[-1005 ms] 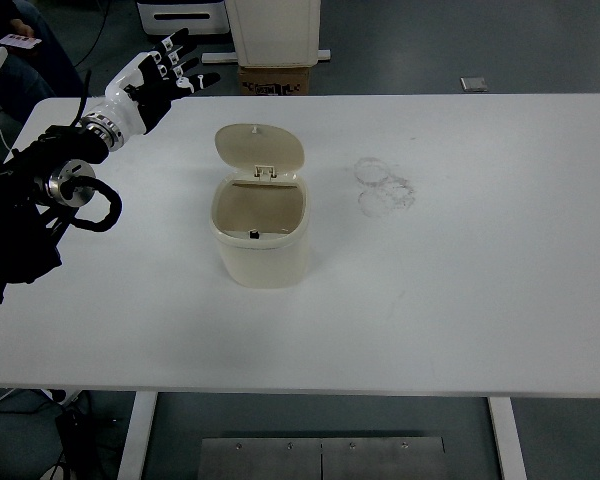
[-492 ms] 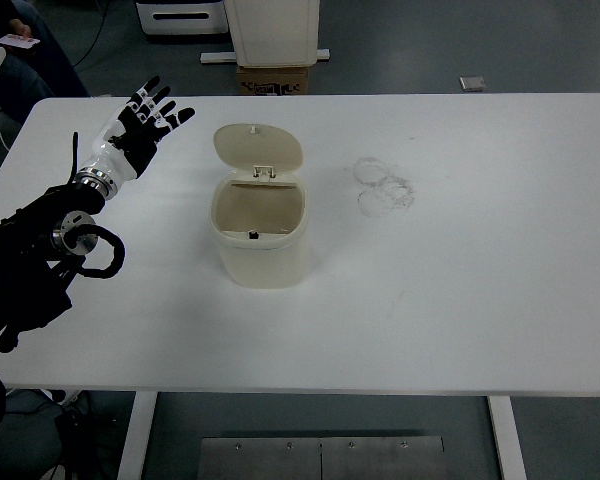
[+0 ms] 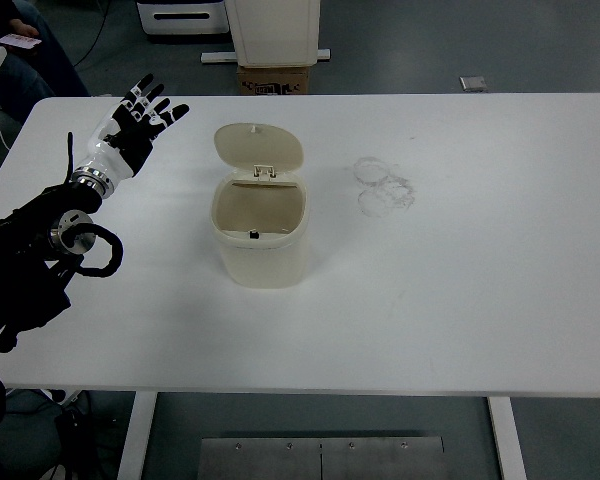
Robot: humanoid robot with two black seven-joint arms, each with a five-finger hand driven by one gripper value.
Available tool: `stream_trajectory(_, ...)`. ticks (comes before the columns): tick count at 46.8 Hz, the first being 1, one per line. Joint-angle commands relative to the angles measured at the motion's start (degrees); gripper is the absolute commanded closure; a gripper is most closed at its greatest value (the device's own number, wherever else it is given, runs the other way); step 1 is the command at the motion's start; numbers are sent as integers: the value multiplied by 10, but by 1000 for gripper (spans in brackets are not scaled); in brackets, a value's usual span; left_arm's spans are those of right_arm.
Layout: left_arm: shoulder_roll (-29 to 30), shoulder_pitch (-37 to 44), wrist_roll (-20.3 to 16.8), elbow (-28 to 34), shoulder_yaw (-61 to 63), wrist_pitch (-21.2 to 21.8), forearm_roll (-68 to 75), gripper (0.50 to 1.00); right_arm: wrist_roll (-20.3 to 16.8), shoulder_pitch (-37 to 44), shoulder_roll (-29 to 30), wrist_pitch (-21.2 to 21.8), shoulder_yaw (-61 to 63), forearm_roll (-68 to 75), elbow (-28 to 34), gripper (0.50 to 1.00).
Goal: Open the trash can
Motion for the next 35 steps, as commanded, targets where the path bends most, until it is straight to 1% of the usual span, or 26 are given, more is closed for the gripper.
stream_trajectory(1, 1, 0, 0, 0, 0, -1, 2, 500, 0, 0, 0, -2, 0, 0, -1, 509)
stream_trajectory(5, -1, 0, 0, 0, 0, 0, 1, 500, 7, 0, 0, -4, 0, -2, -1, 509)
stream_trajectory(11, -4, -2, 0, 0, 0, 2, 2, 500, 0, -1, 0, -4, 0, -1, -1, 509)
stream_trajectory(29, -5, -2, 0, 0, 0, 3, 5, 500, 0, 2, 0, -4, 2, 3, -2, 509)
stream_trajectory(35, -5, -2, 0, 0, 0, 2, 5, 500, 5, 3, 0, -4, -1, -4, -2, 509)
